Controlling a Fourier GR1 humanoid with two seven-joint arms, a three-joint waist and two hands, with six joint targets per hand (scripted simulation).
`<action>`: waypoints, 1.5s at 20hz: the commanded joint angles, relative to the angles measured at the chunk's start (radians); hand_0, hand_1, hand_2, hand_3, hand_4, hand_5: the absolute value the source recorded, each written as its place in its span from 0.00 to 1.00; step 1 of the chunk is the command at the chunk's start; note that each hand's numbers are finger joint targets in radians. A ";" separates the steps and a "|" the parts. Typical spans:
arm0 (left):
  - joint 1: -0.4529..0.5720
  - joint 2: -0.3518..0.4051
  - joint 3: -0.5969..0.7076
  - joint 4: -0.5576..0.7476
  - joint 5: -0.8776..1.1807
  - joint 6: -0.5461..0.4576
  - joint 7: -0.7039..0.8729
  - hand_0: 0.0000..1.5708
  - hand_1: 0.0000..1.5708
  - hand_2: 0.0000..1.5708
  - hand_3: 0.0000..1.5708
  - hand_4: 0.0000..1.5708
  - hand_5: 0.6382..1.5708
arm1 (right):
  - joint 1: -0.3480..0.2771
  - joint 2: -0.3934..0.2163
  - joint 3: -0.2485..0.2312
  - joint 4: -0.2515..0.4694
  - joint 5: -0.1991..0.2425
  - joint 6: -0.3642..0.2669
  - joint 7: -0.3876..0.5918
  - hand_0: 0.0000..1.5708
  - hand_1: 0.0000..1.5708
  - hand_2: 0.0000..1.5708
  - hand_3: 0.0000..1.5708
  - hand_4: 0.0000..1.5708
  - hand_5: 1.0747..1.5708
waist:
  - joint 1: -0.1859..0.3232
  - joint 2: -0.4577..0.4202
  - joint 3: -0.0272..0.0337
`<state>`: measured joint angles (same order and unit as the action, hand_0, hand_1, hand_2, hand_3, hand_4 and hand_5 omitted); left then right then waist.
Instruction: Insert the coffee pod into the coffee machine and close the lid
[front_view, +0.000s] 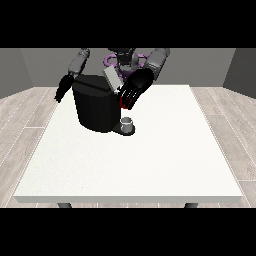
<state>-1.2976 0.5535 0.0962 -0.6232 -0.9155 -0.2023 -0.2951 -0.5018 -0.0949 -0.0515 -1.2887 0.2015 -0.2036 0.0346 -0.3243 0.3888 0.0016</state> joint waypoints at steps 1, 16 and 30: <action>0.024 -0.065 -0.027 -0.005 -0.018 0.007 0.033 0.00 0.00 0.27 0.21 0.00 1.00 | 0.012 0.017 -0.008 0.044 0.002 -0.021 0.004 0.00 0.00 0.00 0.00 0.07 1.00 | 0.034 -0.045 -0.0011; 0.258 -0.316 0.120 -0.084 0.238 -0.044 0.003 0.00 0.00 0.10 0.00 0.00 1.00 | 0.226 -0.011 -0.117 0.220 -0.070 -0.001 -0.137 0.00 0.00 0.00 0.00 0.00 1.00 | 0.262 -0.312 -0.0027; 0.739 -0.541 0.269 -0.059 0.501 -0.098 -0.017 0.00 0.00 0.00 0.00 0.21 1.00 | 0.360 -0.003 -0.094 0.138 -0.091 0.041 -0.087 0.00 0.00 0.00 0.00 0.00 1.00 | 0.421 -0.677 -0.0019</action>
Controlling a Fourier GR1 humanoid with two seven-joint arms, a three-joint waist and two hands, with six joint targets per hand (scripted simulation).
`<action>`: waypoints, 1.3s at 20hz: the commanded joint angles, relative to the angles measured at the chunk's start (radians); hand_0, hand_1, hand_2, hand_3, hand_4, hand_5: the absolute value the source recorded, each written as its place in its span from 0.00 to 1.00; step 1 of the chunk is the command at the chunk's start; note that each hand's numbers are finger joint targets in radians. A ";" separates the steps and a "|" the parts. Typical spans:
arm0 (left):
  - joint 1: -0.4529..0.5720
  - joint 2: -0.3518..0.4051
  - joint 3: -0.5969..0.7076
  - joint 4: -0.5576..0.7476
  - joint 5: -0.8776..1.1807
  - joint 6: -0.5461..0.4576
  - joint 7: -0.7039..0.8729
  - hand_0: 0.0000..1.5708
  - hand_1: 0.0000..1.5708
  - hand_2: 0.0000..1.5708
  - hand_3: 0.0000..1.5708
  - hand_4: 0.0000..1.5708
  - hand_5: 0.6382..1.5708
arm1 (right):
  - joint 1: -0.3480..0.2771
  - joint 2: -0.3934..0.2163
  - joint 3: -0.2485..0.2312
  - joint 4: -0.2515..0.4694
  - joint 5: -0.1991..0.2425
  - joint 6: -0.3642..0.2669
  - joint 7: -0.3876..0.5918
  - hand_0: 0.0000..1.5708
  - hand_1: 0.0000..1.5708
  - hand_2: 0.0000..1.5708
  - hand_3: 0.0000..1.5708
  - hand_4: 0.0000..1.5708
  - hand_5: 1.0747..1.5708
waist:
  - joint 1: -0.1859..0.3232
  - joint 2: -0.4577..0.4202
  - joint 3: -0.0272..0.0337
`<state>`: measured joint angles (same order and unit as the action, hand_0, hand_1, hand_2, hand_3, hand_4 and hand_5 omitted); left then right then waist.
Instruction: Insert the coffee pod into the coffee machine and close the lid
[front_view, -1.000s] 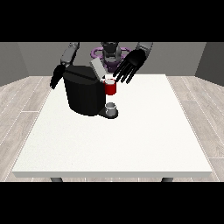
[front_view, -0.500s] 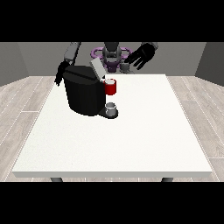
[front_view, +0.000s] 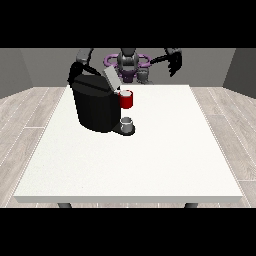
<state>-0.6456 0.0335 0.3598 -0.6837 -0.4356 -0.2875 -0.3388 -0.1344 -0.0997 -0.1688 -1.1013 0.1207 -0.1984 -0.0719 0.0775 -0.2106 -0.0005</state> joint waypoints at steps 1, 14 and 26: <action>0.150 -0.030 0.001 -0.004 0.023 -0.015 0.002 0.00 0.00 0.00 0.00 0.28 1.00 | 0.052 -0.041 0.014 -0.054 -0.032 0.103 -0.016 0.00 0.00 0.00 0.00 0.00 1.00 | 0.013 -0.109 0.0004; 0.208 -0.033 -0.058 -0.205 0.168 -0.036 0.136 0.00 0.00 0.00 0.00 0.23 1.00 | -0.152 -0.055 0.097 -0.197 -0.019 0.182 0.080 0.00 0.00 0.00 0.00 0.05 1.00 | 0.052 -0.052 0.0007; 0.273 -0.026 -0.146 -0.463 0.239 -0.056 0.230 0.00 0.00 0.00 0.00 0.21 1.00 | -0.332 -0.076 -0.042 -0.057 -0.172 0.202 0.195 0.00 0.00 0.00 0.00 0.06 1.00 | 0.139 0.072 0.0009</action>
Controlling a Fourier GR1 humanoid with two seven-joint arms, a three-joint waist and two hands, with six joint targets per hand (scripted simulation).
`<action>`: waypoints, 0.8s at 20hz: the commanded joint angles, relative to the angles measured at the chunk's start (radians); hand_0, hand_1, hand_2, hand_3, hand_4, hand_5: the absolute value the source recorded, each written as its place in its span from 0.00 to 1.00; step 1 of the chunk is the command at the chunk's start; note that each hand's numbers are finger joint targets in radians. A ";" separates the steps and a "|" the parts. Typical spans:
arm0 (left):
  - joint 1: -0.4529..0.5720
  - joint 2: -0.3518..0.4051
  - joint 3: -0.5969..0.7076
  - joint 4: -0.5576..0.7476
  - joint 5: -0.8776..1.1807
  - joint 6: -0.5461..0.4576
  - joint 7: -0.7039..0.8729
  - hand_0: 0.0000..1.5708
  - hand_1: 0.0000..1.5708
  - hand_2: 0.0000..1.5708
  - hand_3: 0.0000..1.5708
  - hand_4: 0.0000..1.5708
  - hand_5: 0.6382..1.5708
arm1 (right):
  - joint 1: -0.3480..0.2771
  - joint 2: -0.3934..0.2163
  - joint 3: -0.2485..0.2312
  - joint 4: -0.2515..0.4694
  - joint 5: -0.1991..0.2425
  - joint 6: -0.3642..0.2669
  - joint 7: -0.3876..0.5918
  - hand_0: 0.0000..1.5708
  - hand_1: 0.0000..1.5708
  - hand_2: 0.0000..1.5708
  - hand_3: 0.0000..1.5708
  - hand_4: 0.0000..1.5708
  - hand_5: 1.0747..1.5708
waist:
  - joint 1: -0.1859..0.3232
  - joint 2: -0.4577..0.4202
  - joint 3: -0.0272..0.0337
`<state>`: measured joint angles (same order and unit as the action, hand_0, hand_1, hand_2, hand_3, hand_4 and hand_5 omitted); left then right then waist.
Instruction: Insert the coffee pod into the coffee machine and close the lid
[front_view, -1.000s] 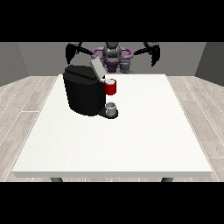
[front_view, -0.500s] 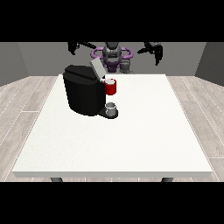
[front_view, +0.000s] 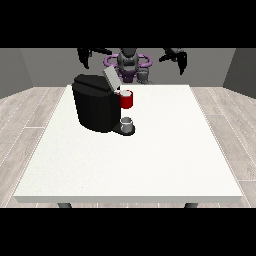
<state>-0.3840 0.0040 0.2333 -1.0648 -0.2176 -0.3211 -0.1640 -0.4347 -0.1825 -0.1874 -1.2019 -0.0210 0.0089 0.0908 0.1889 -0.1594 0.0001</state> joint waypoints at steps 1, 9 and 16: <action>0.062 -0.004 -0.045 -0.088 0.045 0.034 0.037 0.00 0.00 0.00 0.00 0.18 1.00 | -0.055 0.004 -0.039 0.028 -0.061 -0.002 0.075 0.00 0.00 0.00 0.00 0.08 1.00 | -0.008 0.009 0.0001; 0.108 0.055 -0.059 -0.267 0.093 0.001 0.071 0.00 0.00 0.00 0.00 0.23 1.00 | -0.152 -0.013 -0.001 0.097 -0.038 0.005 0.060 0.00 0.00 0.00 0.00 0.00 1.00 | -0.017 0.116 0.0000; 0.175 0.033 -0.097 -0.297 0.069 0.052 0.002 0.00 0.00 0.00 0.00 0.23 1.00 | -0.224 0.036 0.050 0.119 -0.011 -0.018 0.034 0.00 0.00 0.00 0.00 0.00 1.00 | -0.026 0.171 -0.0003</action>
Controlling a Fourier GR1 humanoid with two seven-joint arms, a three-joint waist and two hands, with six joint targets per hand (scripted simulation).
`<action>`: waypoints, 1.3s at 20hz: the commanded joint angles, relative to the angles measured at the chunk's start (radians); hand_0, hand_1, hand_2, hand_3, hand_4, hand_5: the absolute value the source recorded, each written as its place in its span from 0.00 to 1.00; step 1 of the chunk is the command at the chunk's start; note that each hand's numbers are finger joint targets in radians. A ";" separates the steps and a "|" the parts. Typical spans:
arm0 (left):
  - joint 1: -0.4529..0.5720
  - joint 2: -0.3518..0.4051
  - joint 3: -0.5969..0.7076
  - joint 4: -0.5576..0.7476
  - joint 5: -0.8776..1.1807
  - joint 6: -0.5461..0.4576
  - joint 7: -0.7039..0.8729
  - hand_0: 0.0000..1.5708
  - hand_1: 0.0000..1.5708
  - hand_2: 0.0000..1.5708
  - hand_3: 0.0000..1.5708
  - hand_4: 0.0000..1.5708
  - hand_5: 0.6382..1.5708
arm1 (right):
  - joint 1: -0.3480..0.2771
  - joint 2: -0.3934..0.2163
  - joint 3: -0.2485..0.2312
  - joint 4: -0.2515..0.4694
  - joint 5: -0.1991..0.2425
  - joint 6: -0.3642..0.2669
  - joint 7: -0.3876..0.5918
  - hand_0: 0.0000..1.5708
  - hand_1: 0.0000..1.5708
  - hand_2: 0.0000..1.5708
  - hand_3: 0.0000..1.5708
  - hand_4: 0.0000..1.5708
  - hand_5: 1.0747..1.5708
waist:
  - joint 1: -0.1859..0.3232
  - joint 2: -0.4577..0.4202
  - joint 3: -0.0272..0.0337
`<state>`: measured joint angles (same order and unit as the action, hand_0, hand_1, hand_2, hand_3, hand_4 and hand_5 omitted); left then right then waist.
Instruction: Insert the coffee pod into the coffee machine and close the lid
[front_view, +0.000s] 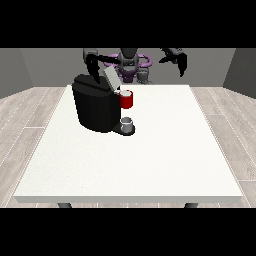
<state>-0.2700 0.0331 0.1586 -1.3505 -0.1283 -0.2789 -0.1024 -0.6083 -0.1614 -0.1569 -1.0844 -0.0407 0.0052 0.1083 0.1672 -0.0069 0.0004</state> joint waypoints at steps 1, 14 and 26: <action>0.049 0.007 -0.009 -0.053 0.017 0.011 0.016 0.00 0.00 0.00 0.00 0.21 1.00 | -0.011 0.008 0.026 0.031 0.009 0.019 -0.018 0.00 0.00 0.00 0.00 0.00 1.00 | -0.017 0.014 -0.0003; 0.006 0.073 0.027 -0.029 0.019 0.049 -0.040 0.00 0.00 0.00 0.00 0.23 1.00 | -0.179 -0.012 0.051 0.077 0.060 0.006 -0.047 0.00 0.00 0.00 0.00 0.13 1.00 | -0.016 0.125 -0.0006; 0.022 0.043 -0.052 -0.087 -0.010 0.038 0.014 0.00 0.00 0.00 0.00 0.21 1.00 | -0.268 0.008 0.086 0.075 0.095 -0.013 0.001 0.00 0.00 0.00 0.00 0.00 1.00 | 0.081 0.112 -0.0003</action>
<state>-0.2454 0.0852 0.1279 -1.4273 -0.1202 -0.2502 -0.0889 -0.8156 -0.2021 -0.1117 -0.9976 0.0434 -0.0174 0.1621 0.1989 0.1003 0.0114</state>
